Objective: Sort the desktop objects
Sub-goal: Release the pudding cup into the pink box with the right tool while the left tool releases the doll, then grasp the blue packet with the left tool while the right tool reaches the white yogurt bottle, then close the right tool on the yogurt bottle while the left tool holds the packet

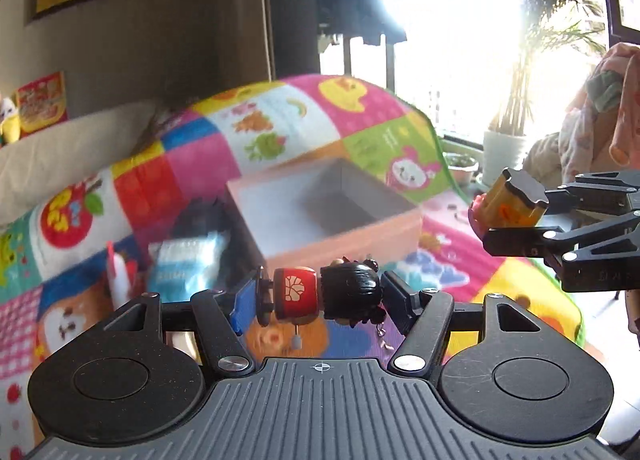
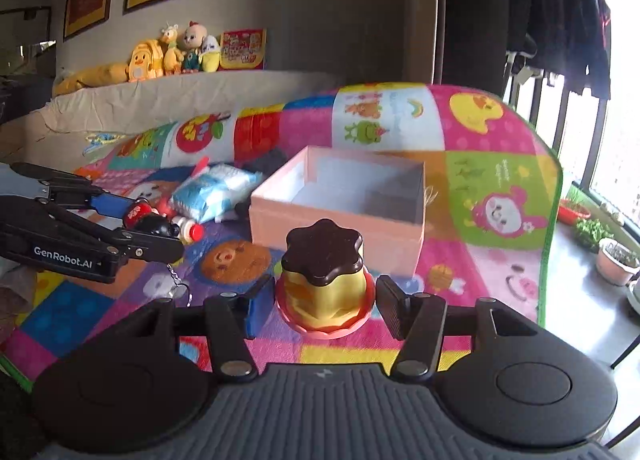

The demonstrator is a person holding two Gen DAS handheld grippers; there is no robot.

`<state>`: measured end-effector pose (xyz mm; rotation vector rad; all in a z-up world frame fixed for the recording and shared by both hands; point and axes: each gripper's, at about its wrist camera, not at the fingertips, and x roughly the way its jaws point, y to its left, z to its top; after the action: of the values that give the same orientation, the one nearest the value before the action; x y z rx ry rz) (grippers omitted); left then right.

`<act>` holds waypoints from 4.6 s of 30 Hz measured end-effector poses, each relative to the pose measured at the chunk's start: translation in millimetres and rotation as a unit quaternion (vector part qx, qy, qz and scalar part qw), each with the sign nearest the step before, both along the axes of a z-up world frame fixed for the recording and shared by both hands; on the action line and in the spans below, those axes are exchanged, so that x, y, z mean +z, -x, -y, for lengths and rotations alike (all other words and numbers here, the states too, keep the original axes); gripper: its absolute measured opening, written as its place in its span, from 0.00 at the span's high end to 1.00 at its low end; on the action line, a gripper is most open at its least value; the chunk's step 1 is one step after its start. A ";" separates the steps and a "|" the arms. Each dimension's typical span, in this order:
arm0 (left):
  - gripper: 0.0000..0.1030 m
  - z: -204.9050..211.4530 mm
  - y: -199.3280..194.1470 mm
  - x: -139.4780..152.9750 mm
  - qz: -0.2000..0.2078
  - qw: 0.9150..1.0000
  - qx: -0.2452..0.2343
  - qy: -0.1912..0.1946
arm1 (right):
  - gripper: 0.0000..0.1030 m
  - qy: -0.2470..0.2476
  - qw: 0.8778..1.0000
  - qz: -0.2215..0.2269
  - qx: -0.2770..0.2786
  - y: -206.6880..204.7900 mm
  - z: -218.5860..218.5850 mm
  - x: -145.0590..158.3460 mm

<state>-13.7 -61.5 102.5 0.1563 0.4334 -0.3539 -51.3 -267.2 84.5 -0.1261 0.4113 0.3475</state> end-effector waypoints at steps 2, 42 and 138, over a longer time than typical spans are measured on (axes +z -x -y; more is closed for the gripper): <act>0.33 5.4 -22.4 15.1 0.027 1.000 -0.004 0.010 | 0.46 -0.018 0.999 0.023 -0.014 -17.0 5.4 21.5; 0.01 -186.6 -11.4 -90.8 -0.059 0.927 0.313 0.196 | 0.64 0.050 0.986 -0.114 0.114 -125.6 -214.6 -85.3; 0.00 -71.0 -23.3 -100.2 -0.136 0.982 0.120 0.052 | 0.18 0.031 0.989 -0.093 -0.114 -74.6 -33.9 -70.6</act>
<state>9.6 9.5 2.3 -0.0473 0.6953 -0.1599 23.3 -233.3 13.9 -0.1070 0.6162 0.1214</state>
